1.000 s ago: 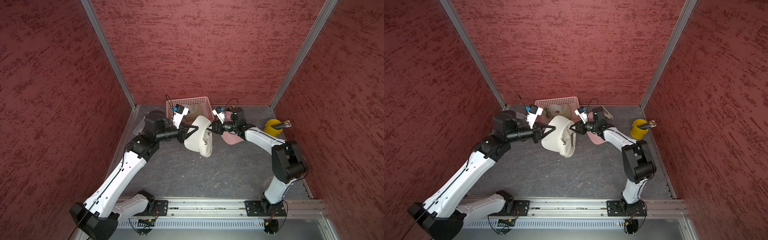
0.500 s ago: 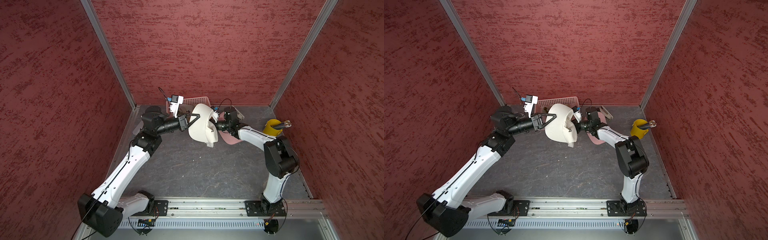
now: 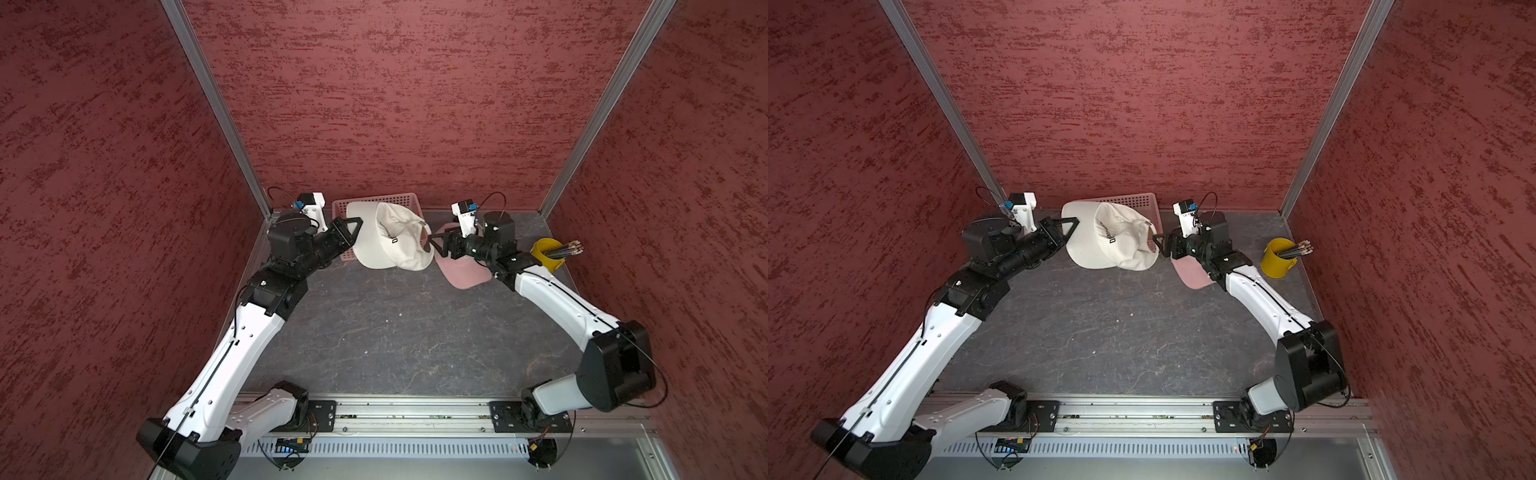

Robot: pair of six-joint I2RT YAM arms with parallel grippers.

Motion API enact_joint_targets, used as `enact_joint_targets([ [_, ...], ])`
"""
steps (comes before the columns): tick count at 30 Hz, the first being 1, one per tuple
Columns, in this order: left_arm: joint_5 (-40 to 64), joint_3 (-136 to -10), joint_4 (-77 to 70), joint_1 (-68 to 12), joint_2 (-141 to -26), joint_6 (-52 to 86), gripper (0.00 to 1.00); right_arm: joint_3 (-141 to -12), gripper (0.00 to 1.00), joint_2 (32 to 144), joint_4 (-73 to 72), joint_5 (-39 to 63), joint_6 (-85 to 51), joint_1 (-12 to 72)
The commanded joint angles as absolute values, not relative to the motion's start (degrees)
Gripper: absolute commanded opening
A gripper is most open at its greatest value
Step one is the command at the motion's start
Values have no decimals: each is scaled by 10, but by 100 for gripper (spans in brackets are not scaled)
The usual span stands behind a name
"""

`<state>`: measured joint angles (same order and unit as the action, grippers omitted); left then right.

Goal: Turn the baseball cap inside out
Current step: Turn over the baseball cap.

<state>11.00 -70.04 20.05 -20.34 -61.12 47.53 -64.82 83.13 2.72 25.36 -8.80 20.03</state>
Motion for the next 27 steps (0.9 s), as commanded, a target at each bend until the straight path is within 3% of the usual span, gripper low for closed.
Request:
enact_joint_targets([
  [1, 46, -693, 212, -199, -594, 536, 0, -628, 82, 811, 29, 263, -60, 203],
  [2, 39, -690, 211, -199, -592, 552, 0, -628, 89, 806, 35, 269, -54, 205],
  [10, -8, -690, 248, -190, -609, 687, 0, -541, 87, 740, -59, 243, 51, 304],
  [18, 12, -705, 254, -203, -644, 732, 0, -498, 89, 784, -208, 93, 119, 384],
  [22, 33, -696, 250, -205, -639, 749, 0, -486, 88, 831, -321, -49, 149, 384],
  [27, 62, -652, 231, -205, -613, 791, 0, -502, 80, 898, -383, -100, 192, 371],
])
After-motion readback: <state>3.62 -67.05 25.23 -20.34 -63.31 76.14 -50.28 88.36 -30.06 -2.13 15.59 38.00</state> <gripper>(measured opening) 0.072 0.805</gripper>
